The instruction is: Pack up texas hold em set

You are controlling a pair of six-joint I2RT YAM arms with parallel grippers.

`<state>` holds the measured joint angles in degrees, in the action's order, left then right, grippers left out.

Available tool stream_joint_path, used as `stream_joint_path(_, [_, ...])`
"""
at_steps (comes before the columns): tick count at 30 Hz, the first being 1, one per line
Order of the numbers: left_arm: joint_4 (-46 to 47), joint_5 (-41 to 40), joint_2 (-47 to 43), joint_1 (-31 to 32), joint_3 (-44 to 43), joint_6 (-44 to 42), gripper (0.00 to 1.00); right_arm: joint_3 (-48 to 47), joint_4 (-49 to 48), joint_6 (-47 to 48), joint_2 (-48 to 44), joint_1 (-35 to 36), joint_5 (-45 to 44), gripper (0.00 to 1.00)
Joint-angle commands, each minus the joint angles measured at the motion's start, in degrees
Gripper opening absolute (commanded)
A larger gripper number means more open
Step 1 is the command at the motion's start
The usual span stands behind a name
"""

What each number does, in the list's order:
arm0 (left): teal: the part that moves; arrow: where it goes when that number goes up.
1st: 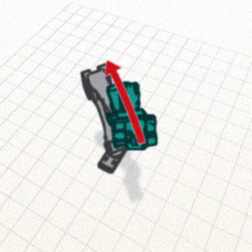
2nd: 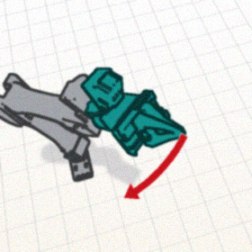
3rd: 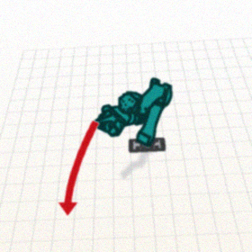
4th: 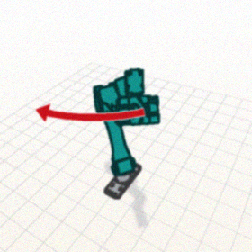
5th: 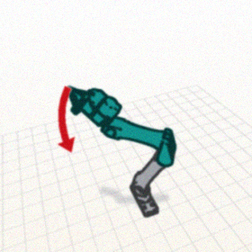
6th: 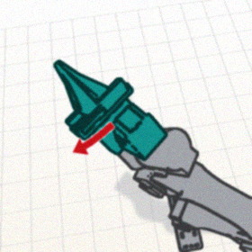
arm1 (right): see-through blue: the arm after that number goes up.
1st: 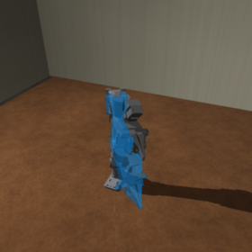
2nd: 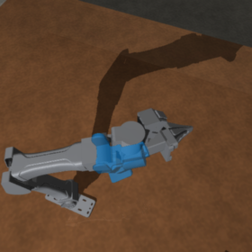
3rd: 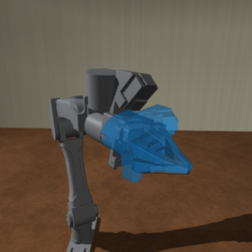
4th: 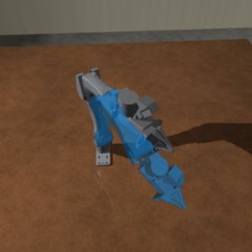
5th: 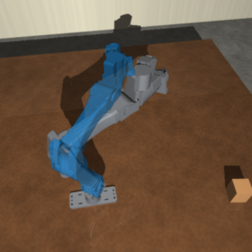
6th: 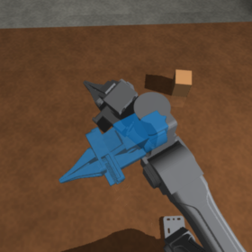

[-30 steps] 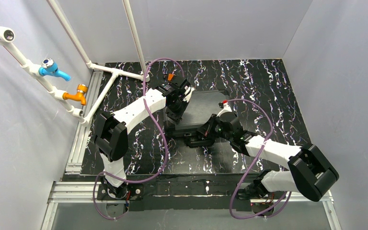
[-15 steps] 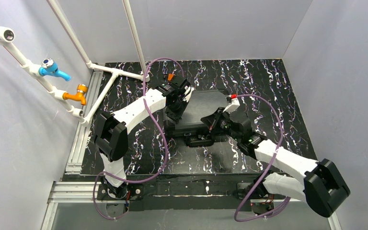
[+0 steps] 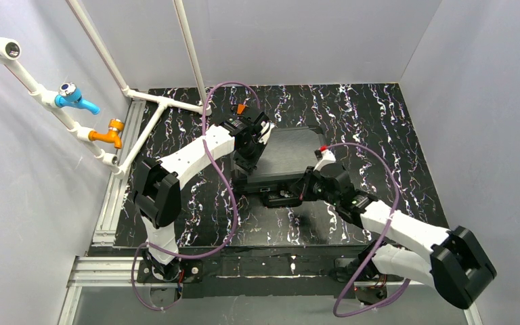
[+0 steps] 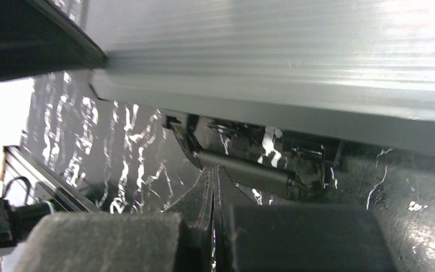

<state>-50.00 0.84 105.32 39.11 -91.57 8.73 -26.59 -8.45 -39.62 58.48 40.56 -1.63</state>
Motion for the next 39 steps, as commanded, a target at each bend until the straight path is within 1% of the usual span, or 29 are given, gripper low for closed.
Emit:
stream_joint_path(1, [-5.04,-2.16,2.96,-0.25,1.39,-0.91,0.00,-0.85,-0.47,1.12,5.60,1.19,3.81,0.01])
stream_joint_path(6, [-5.15,-2.24,3.05,-0.20,1.32,-1.00,0.00,-1.92,-4.25,0.20,10.07,2.04,4.45,0.01])
stream_joint_path(12, [-5.22,-2.33,3.06,-0.23,1.31,-1.00,0.00,-3.44,-6.22,-0.36,14.58,3.22,3.74,0.01])
stream_joint_path(16, [-5.21,-2.42,2.96,-0.25,1.23,-1.04,0.00,-2.57,-8.88,-1.50,15.88,3.65,1.96,0.01])
stream_joint_path(21, [-5.29,-2.95,2.96,-0.23,1.22,-1.09,0.00,0.00,-13.38,-3.49,17.64,3.70,-2.39,0.01])
stream_joint_path(27, [-5.38,-2.96,2.88,-0.18,1.26,-1.15,0.00,1.63,-16.50,-4.22,21.96,4.12,-5.18,0.01])
stream_joint_path(34, [-5.42,-3.11,2.61,-0.18,1.17,-1.17,0.00,2.55,-16.95,-4.27,24.77,4.79,-7.23,0.01])
stream_joint_path(39, [-5.38,-3.44,2.32,-0.20,1.13,-1.17,0.00,0.99,-13.65,-3.42,21.26,4.97,-7.34,0.01])
